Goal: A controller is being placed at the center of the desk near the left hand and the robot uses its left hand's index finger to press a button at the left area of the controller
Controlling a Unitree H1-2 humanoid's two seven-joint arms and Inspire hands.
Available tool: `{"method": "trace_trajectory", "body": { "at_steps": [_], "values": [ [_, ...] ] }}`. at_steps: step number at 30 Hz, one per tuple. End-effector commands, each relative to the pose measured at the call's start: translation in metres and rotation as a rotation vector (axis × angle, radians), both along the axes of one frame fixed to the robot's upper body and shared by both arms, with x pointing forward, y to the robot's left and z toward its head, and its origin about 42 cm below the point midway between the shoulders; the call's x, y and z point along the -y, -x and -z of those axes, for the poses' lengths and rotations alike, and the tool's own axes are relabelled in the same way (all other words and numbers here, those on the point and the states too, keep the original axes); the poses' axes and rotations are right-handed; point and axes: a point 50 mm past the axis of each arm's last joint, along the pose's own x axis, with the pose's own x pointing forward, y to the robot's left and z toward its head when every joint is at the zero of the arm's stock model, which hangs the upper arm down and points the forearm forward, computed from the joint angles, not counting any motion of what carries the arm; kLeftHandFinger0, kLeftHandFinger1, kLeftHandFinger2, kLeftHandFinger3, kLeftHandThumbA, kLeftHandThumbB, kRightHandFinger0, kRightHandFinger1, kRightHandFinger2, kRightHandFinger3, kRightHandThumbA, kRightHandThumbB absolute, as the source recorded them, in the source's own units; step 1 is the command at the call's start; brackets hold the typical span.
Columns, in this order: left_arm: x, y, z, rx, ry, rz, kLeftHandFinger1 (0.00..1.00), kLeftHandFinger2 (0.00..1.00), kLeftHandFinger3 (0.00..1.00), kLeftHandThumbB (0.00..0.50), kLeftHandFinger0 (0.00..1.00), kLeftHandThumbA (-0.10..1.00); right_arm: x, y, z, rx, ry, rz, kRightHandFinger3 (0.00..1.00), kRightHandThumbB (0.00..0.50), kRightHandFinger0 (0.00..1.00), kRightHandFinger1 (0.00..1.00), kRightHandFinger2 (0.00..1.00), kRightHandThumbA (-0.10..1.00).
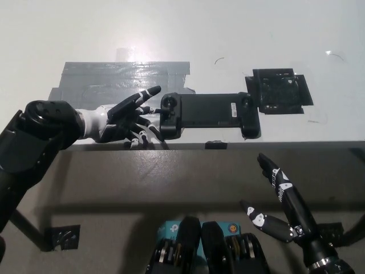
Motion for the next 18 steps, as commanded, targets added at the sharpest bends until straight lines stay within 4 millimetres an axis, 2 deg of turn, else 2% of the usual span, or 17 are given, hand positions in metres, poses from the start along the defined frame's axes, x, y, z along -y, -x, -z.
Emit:
{"method": "trace_trajectory", "body": {
  "at_steps": [1, 2, 3, 5, 8, 9, 11, 12, 13, 15, 18],
  "values": [
    [0.015, 0.008, -0.007, -0.042, -0.047, 0.101, 0.25, 0.43, 1.0, 0.492, 0.05, 1.0, -0.001, -0.003, -0.013, 0.04, -0.016, -0.013, 1.0, 0.242, 1.0, 1.0, 1.0, 0.66],
    [0.018, 0.009, -0.017, -0.019, -0.048, 0.124, 0.18, 0.36, 1.0, 0.484, 0.0, 1.0, -0.001, -0.004, -0.013, 0.043, -0.013, -0.013, 1.0, 0.241, 1.0, 1.0, 1.0, 0.66],
    [0.024, 0.01, -0.032, 0.022, -0.085, 0.163, 0.14, 0.31, 1.0, 0.492, 0.0, 1.0, -0.001, -0.004, -0.013, 0.043, -0.012, -0.014, 1.0, 0.241, 1.0, 1.0, 1.0, 0.66],
    [0.032, 0.011, -0.054, 0.086, -0.162, 0.23, 0.1, 0.28, 1.0, 0.499, 0.0, 1.0, -0.001, -0.005, -0.013, 0.044, -0.009, -0.014, 1.0, 0.243, 1.0, 1.0, 1.0, 0.66],
    [0.039, 0.012, -0.081, 0.123, -0.179, 0.281, 0.06, 0.25, 1.0, 0.489, 0.0, 1.0, -0.002, -0.005, -0.014, 0.049, -0.005, -0.018, 1.0, 0.239, 1.0, 1.0, 1.0, 0.66],
    [0.041, 0.012, -0.088, 0.122, -0.172, 0.291, 0.0, 0.21, 1.0, 0.471, 0.0, 1.0, -0.002, -0.006, -0.014, 0.051, -0.005, -0.02, 1.0, 0.241, 1.0, 1.0, 1.0, 0.66],
    [0.043, 0.014, -0.106, 0.147, -0.155, 0.307, 0.0, 0.14, 1.0, 0.452, 0.0, 1.0, -0.003, -0.007, -0.015, 0.05, -0.005, -0.025, 1.0, 0.243, 1.0, 1.0, 1.0, 0.66],
    [0.043, 0.013, -0.109, 0.149, -0.147, 0.302, 0.0, 0.12, 1.0, 0.465, 0.0, 1.0, -0.004, -0.007, -0.015, 0.051, -0.005, -0.025, 1.0, 0.244, 1.0, 1.0, 1.0, 0.66],
    [0.041, 0.014, -0.115, 0.159, -0.122, 0.29, 0.0, 0.14, 1.0, 0.472, 0.0, 1.0, -0.004, -0.007, -0.015, 0.051, -0.005, -0.025, 1.0, 0.246, 1.0, 1.0, 1.0, 0.66],
    [0.038, 0.016, -0.123, 0.169, -0.085, 0.274, 0.07, 0.25, 1.0, 0.48, 0.0, 1.0, -0.004, -0.007, -0.016, 0.044, -0.011, -0.029, 1.0, 0.256, 1.0, 1.0, 1.0, 0.66],
    [0.033, 0.022, -0.134, 0.186, -0.015, 0.254, 0.06, 0.27, 1.0, 0.454, 0.01, 1.0, -0.004, -0.008, -0.017, 0.048, -0.009, -0.033, 1.0, 0.256, 1.0, 1.0, 1.0, 0.66]
  ]
}}
